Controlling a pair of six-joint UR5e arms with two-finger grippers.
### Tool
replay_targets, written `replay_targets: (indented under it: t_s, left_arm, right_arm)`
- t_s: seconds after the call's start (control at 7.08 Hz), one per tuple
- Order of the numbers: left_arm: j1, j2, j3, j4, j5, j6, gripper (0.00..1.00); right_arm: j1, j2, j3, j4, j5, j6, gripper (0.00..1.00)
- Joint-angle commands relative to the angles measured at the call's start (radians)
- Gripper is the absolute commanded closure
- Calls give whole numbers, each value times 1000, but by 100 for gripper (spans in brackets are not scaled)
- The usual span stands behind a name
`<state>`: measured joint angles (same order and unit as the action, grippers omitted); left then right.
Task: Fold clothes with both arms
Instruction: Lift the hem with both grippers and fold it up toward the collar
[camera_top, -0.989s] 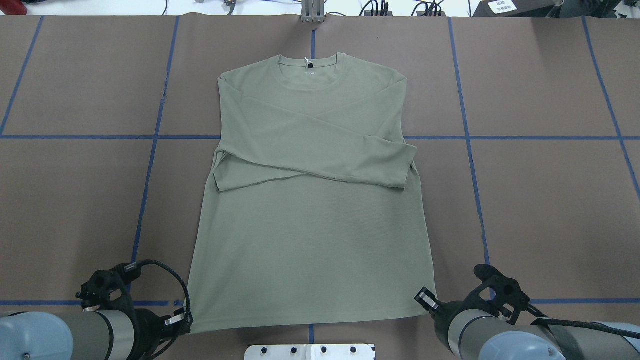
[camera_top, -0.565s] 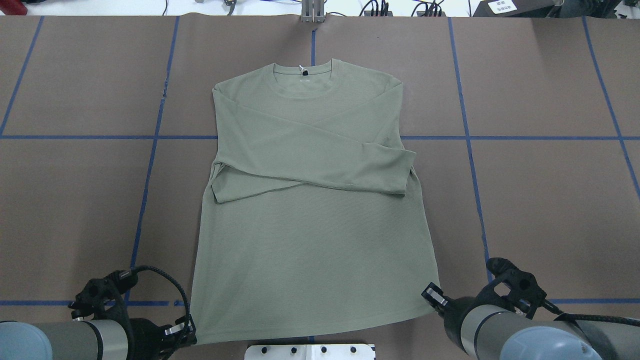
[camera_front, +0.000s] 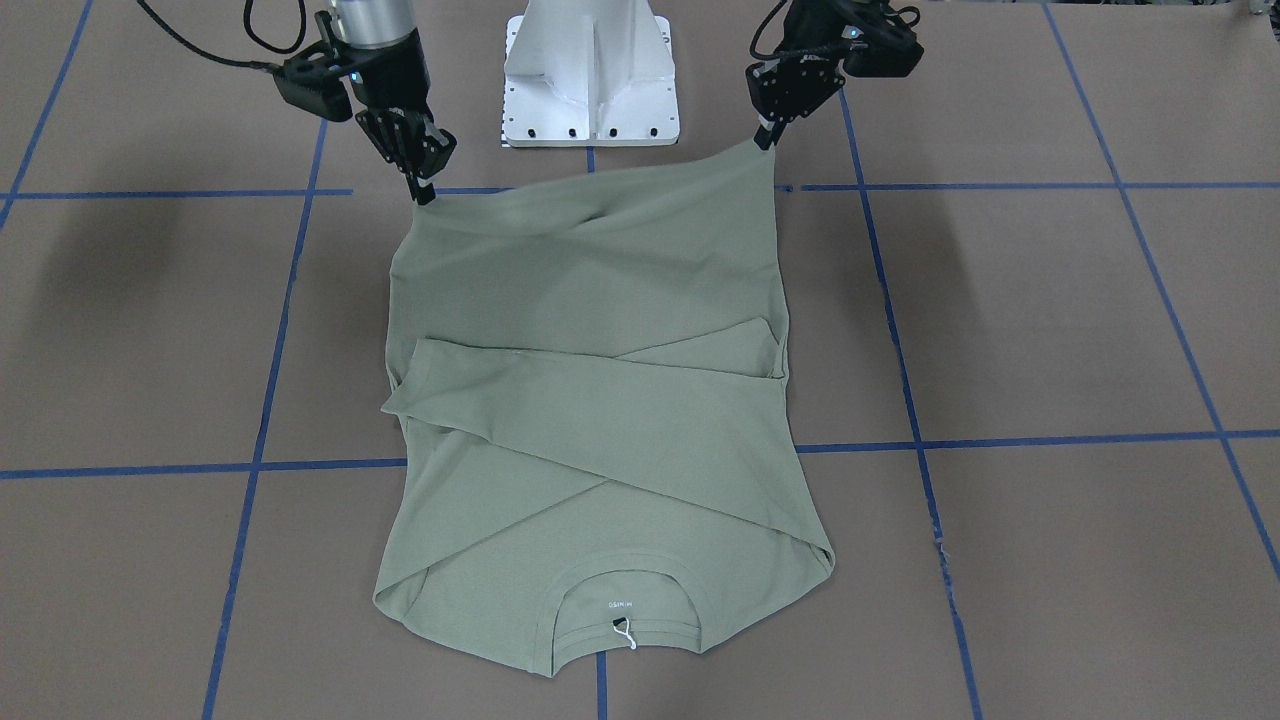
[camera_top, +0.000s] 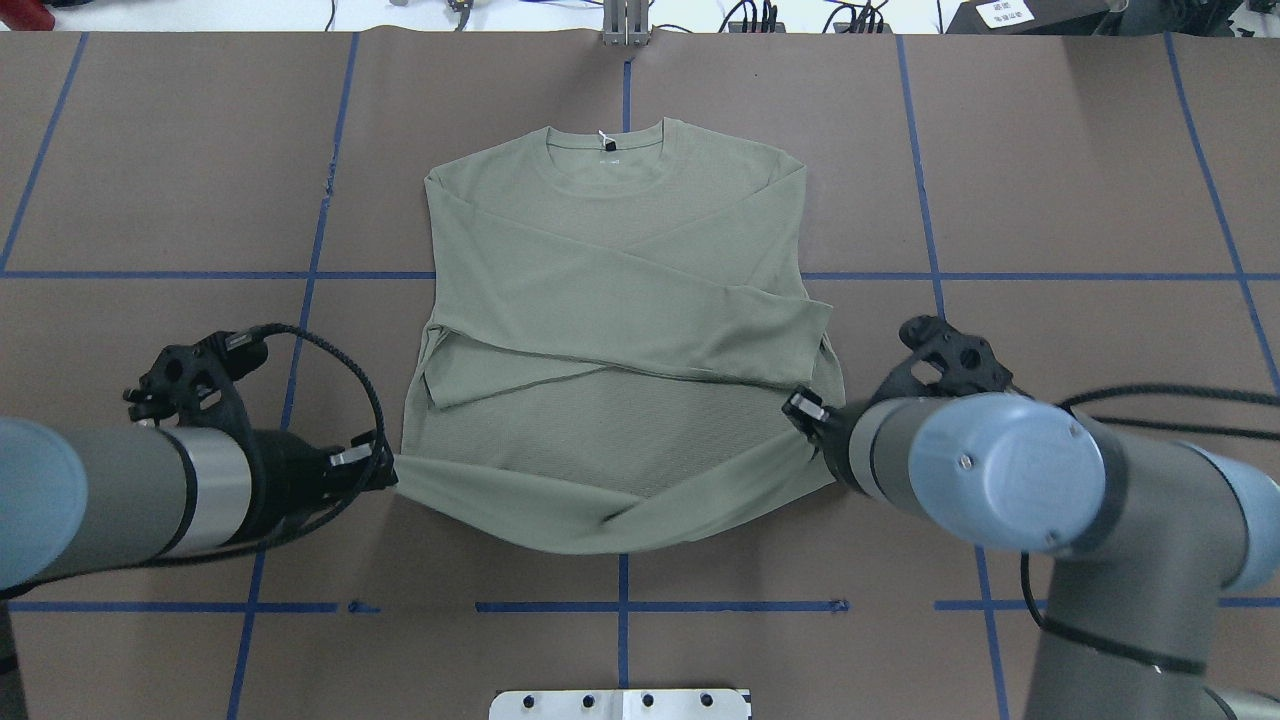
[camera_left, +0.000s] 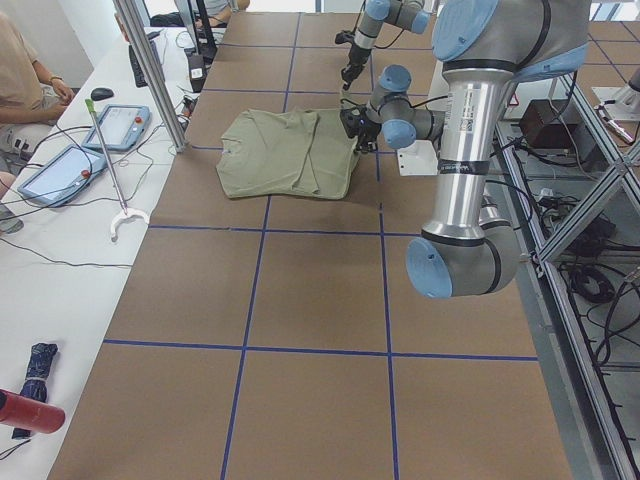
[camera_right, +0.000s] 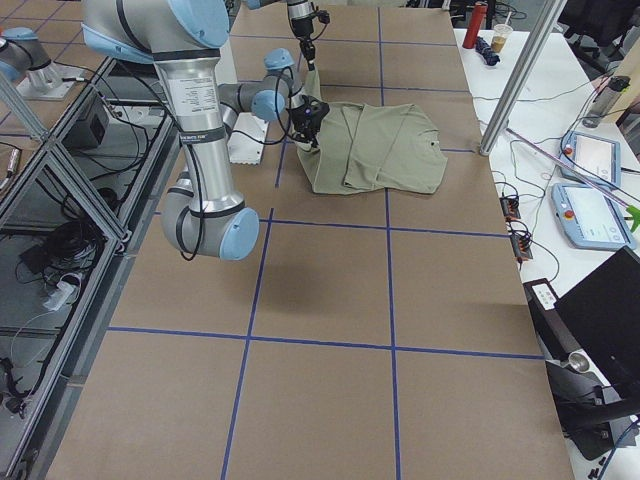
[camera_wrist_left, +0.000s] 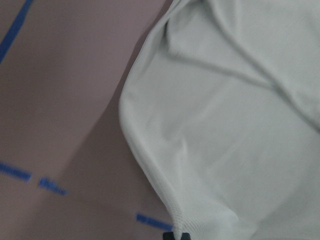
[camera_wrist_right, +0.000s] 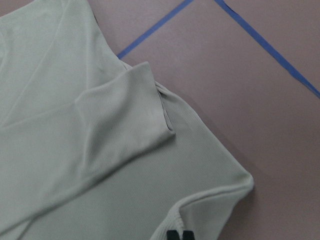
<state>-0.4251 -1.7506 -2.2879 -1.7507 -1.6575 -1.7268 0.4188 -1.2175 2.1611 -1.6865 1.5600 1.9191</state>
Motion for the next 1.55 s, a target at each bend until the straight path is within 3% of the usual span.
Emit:
replay_targets:
  t_s: [0.0, 0.14, 0.42, 0.71, 0.85, 1.41]
  left_arm:
    - [-168, -162, 218, 2, -21, 114, 100]
    - [-226, -232, 314, -6, -18, 166, 100]
    - [-321, -294, 543, -187, -15, 229, 100]
    - [-337, -360, 750, -307, 10, 231, 100]
    - [-340, -366, 818, -373, 24, 257, 100]
    - [-357, -374, 910, -431, 38, 294, 100]
  right_arm:
    - [206, 145, -253, 8, 87, -217, 100]
    - [244, 215, -376, 11, 89, -235, 100]
    - [337, 277, -664, 291, 129, -232, 100]
    - [373, 426, -917, 349, 155, -255, 100]
    - [385, 427, -982, 438, 155, -255, 100]
    - [397, 501, -1090, 452, 158, -258, 100]
